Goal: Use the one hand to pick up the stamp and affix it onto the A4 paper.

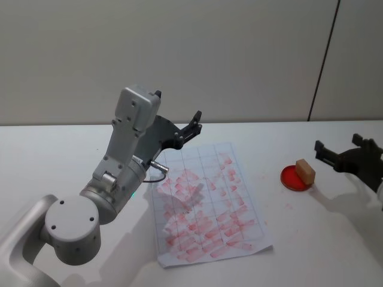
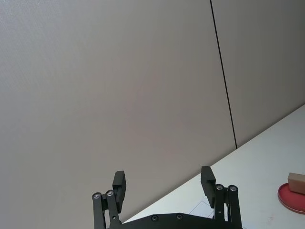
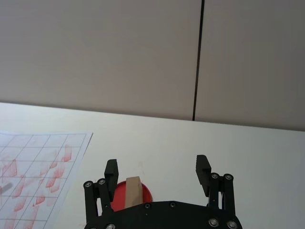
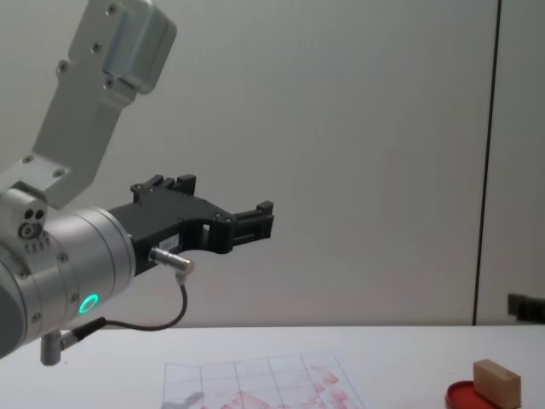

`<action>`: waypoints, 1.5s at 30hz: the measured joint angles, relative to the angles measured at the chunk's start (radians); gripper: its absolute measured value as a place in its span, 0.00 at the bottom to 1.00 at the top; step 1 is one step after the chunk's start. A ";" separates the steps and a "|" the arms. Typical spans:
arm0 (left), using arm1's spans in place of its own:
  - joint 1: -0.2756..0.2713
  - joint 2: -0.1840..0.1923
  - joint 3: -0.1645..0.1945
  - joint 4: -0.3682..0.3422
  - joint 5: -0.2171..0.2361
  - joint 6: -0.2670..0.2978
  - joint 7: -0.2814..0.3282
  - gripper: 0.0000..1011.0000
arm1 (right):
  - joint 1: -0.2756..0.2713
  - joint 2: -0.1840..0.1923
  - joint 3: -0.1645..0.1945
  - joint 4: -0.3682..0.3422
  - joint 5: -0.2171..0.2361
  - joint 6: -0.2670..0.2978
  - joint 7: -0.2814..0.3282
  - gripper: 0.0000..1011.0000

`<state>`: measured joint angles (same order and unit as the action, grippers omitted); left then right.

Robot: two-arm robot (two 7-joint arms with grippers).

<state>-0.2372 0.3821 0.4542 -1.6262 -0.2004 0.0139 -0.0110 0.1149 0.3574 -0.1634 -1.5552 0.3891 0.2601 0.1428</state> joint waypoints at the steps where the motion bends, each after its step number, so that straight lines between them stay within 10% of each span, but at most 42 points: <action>1: 0.000 0.000 0.000 0.000 0.000 0.000 0.000 0.99 | 0.003 -0.001 -0.001 0.004 -0.001 0.001 0.001 0.99; 18: 0.000 0.000 0.000 0.000 0.000 0.000 0.000 0.99 | 0.071 -0.046 -0.047 0.112 -0.073 0.054 0.063 0.97; 45: 0.000 0.000 0.000 0.000 0.000 0.000 0.000 0.99 | 0.104 -0.085 -0.096 0.174 -0.189 0.114 0.047 0.22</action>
<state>-0.2371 0.3821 0.4542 -1.6262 -0.2004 0.0138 -0.0109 0.2187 0.2727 -0.2590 -1.3813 0.2003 0.3738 0.1898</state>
